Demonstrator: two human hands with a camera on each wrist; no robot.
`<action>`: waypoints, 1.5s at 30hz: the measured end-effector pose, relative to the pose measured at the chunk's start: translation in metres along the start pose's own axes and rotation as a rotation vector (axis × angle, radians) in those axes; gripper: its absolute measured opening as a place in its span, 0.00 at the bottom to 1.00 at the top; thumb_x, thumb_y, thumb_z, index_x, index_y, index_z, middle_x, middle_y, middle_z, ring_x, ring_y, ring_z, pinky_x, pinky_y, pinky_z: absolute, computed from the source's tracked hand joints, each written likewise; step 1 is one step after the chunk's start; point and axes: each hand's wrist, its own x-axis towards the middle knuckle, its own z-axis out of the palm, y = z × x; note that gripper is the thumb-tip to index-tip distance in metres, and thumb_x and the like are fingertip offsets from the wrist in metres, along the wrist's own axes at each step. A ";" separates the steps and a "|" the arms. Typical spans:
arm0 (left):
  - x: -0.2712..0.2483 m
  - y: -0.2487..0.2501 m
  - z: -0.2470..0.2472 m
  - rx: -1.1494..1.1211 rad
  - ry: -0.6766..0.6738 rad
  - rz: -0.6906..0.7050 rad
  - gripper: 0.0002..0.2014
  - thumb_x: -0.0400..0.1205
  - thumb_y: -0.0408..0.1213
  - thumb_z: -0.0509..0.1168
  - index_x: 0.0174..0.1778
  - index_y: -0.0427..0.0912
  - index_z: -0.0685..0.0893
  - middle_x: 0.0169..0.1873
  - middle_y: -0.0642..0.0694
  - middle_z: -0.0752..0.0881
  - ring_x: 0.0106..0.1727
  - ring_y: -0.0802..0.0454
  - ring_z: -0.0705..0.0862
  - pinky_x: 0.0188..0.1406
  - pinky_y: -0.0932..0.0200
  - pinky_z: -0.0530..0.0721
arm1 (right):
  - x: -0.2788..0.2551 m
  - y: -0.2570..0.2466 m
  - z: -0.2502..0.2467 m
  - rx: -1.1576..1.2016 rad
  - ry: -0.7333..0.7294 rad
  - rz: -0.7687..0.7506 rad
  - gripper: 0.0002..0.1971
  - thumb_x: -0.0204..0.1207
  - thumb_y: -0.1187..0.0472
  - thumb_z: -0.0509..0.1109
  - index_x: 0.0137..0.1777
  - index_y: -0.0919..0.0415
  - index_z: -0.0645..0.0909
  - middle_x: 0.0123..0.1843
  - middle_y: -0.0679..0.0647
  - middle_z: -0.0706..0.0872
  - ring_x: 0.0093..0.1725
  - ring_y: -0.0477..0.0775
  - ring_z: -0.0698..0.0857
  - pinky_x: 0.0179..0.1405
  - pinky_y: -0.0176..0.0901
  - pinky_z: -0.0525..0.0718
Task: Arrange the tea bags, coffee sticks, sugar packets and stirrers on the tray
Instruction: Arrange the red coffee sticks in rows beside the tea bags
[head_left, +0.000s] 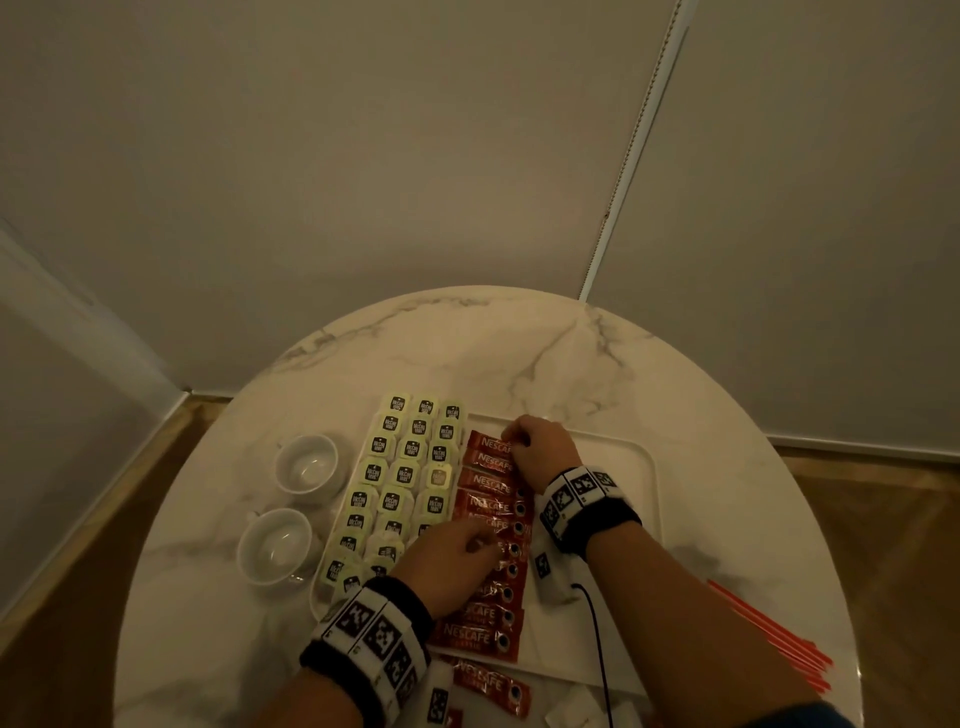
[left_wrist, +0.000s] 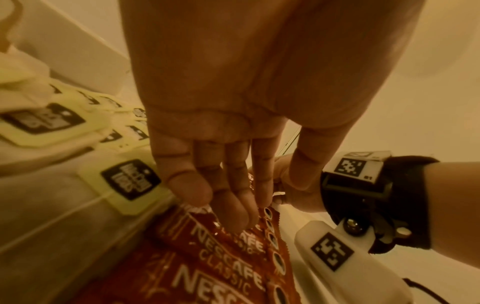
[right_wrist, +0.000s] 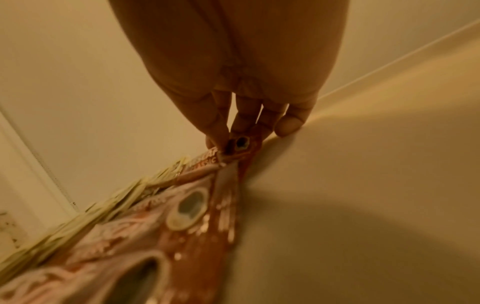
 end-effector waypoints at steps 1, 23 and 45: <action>0.000 -0.002 0.000 -0.003 -0.006 -0.004 0.14 0.83 0.48 0.61 0.62 0.50 0.83 0.54 0.52 0.86 0.53 0.57 0.84 0.59 0.53 0.84 | 0.001 0.000 0.001 0.004 -0.001 0.001 0.13 0.74 0.66 0.65 0.42 0.44 0.82 0.51 0.50 0.88 0.52 0.54 0.85 0.57 0.53 0.84; -0.003 0.001 0.020 0.728 0.120 0.241 0.32 0.83 0.47 0.59 0.82 0.54 0.54 0.82 0.52 0.52 0.77 0.44 0.57 0.73 0.42 0.68 | -0.006 0.017 -0.016 -0.220 -0.153 -0.140 0.18 0.82 0.54 0.62 0.71 0.45 0.77 0.66 0.52 0.76 0.67 0.58 0.68 0.69 0.55 0.72; -0.002 -0.008 0.021 0.706 0.019 0.176 0.31 0.84 0.45 0.55 0.83 0.51 0.53 0.84 0.54 0.48 0.80 0.45 0.55 0.76 0.38 0.63 | -0.006 0.013 -0.017 -0.243 -0.183 -0.146 0.22 0.76 0.48 0.70 0.70 0.40 0.77 0.61 0.49 0.75 0.64 0.54 0.68 0.66 0.52 0.73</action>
